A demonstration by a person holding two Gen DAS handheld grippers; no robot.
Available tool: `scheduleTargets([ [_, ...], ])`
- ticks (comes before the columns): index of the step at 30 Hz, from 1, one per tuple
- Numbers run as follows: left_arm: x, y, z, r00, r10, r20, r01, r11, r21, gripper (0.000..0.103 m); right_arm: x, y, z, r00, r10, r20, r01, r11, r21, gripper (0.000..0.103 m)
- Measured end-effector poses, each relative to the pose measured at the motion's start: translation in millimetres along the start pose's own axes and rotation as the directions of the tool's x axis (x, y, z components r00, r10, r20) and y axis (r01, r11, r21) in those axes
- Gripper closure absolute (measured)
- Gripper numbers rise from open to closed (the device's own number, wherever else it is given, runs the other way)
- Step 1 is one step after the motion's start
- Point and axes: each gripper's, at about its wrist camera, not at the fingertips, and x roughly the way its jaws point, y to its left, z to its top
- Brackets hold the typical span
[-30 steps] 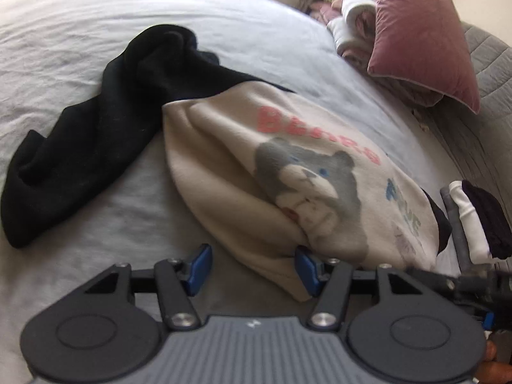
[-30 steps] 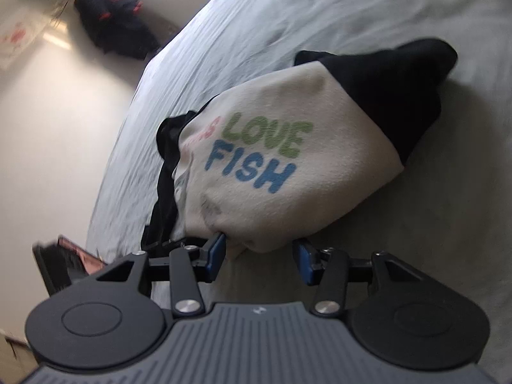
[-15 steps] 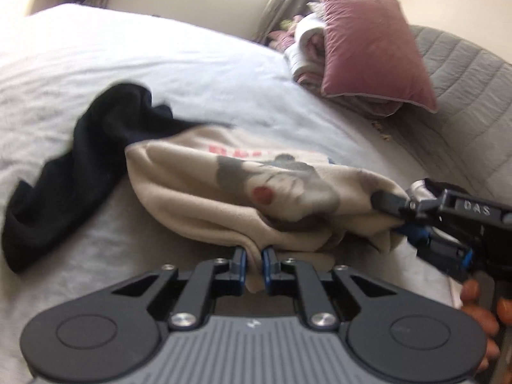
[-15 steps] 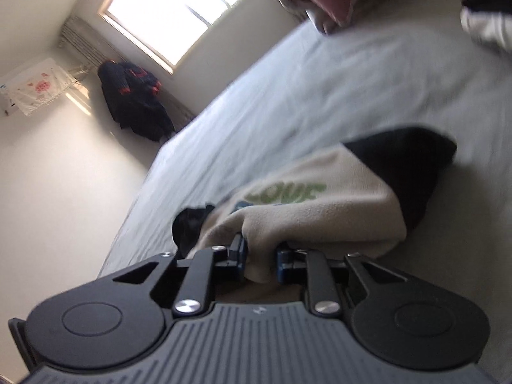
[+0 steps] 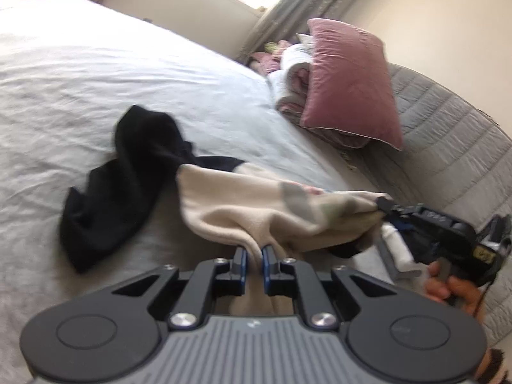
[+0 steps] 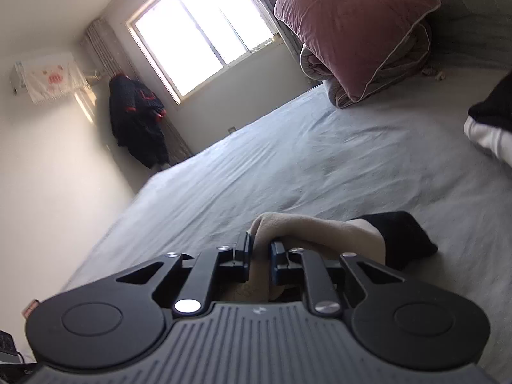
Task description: Fold clothes
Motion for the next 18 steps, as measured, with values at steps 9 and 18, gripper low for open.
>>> scheduleTargets([
  [9,17.7,41.5,18.1,0.99,0.138,0.031,-0.136,0.989,-0.059,0.093,81.0,50.6,35.7,0.996,-0.065,-0.067,0.052,0.982,-0.183,0.091],
  [18,34.8,68.2,22.6,0.961,0.274,-0.027,-0.275,0.957,-0.091,0.095,163.8,62.2,24.6,0.972,-0.148,-0.18,0.094,0.956,-0.279,0.091],
])
